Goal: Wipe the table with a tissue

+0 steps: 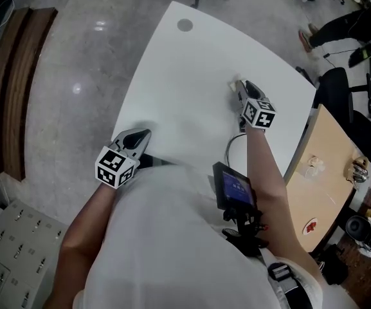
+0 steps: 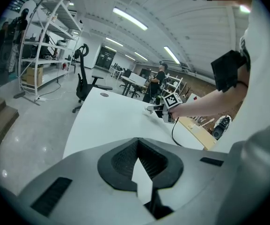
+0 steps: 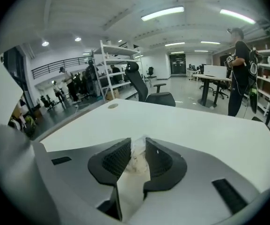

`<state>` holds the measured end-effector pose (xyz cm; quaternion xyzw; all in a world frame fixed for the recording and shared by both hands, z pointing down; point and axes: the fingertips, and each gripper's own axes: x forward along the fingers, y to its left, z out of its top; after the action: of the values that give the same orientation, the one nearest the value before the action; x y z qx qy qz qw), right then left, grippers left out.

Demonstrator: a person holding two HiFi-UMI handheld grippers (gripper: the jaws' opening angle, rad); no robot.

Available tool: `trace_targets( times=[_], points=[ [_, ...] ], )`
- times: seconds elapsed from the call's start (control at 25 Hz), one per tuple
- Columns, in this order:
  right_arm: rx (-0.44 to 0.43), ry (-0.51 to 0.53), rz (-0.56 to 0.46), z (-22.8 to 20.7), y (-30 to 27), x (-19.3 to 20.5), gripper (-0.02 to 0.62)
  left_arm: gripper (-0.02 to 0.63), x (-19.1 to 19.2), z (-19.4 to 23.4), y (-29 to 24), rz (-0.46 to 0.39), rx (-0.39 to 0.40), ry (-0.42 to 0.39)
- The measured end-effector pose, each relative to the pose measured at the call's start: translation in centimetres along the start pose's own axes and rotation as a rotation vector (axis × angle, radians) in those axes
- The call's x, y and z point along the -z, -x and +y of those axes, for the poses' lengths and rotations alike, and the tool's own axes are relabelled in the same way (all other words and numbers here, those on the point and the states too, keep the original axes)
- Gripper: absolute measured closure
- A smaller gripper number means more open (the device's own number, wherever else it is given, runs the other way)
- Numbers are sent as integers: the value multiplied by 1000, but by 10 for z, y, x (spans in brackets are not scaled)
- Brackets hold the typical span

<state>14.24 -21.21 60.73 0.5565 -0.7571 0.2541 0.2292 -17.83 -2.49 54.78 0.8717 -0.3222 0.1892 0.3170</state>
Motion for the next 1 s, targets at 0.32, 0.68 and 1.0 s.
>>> trace_targets(
  times=[0.32, 0.68, 1.0],
  points=[
    [-169, 377, 49, 84, -38, -2, 499, 600, 3, -3, 4, 20, -13, -7],
    [-46, 395, 40, 78, -33, 10, 499, 600, -6, -1, 0, 29, 3, -35],
    [200, 326, 116, -23, 18, 42, 499, 601, -12, -6, -8, 37, 60, -78]
  ],
)
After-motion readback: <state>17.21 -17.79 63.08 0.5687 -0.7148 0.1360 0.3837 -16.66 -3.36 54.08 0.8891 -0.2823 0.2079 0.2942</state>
